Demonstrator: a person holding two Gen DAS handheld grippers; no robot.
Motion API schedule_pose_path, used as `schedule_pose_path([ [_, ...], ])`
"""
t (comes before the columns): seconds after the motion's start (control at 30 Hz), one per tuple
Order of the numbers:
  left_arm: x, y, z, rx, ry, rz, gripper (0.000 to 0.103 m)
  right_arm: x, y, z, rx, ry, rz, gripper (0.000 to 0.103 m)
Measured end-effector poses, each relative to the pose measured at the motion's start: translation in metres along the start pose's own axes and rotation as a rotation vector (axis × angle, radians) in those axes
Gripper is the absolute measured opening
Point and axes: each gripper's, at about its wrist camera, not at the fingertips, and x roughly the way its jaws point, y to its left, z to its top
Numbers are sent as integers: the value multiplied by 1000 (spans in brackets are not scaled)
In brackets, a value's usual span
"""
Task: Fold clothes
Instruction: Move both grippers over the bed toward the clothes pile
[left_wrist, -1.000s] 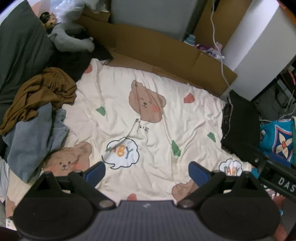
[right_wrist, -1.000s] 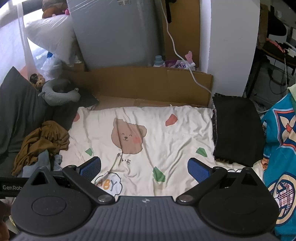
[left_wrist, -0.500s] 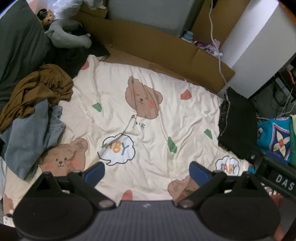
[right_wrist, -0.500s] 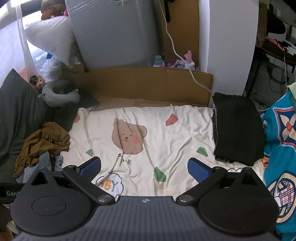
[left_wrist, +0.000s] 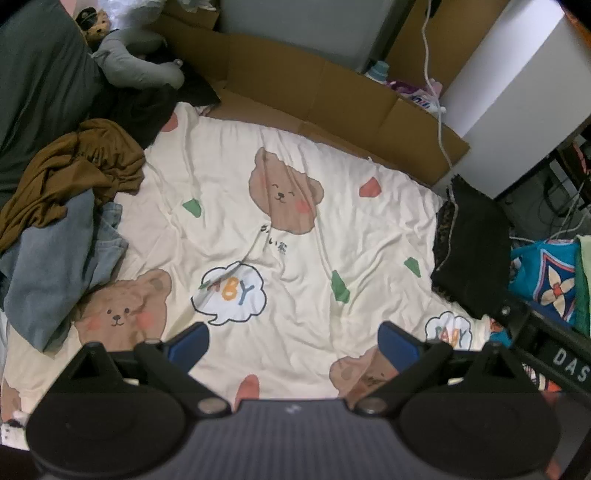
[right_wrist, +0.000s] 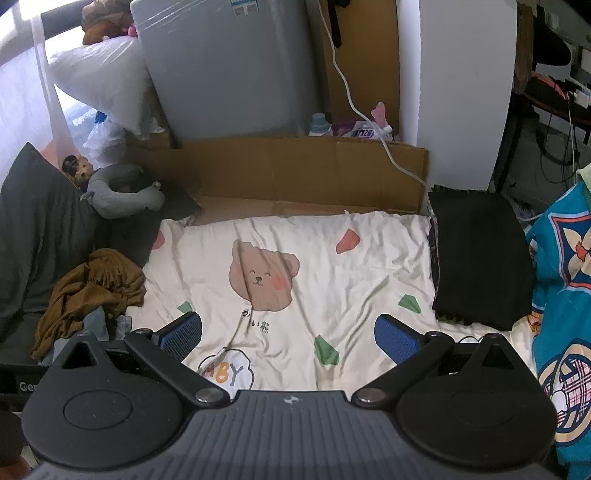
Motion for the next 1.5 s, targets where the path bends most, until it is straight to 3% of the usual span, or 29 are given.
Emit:
schedule_pose_path([
  [0.63,6,-5,-4,22,49,-37,99,-2,-13,-8,15,19,-28,103],
  [0.93,12,-3,9,8,34,-16,99,-1,-39,-9,56,18,-76,103],
  [1.13,25,-2,21,14,31,48,99,7,-38,-4,53,-3,-106,103],
  [1.37,33,3,43,20,-34,82,99,14,-38,4,83,-40,-74,103],
  [1.5,37,7,57,28,-79,104,98,18,-30,11,9,-120,-96,103],
])
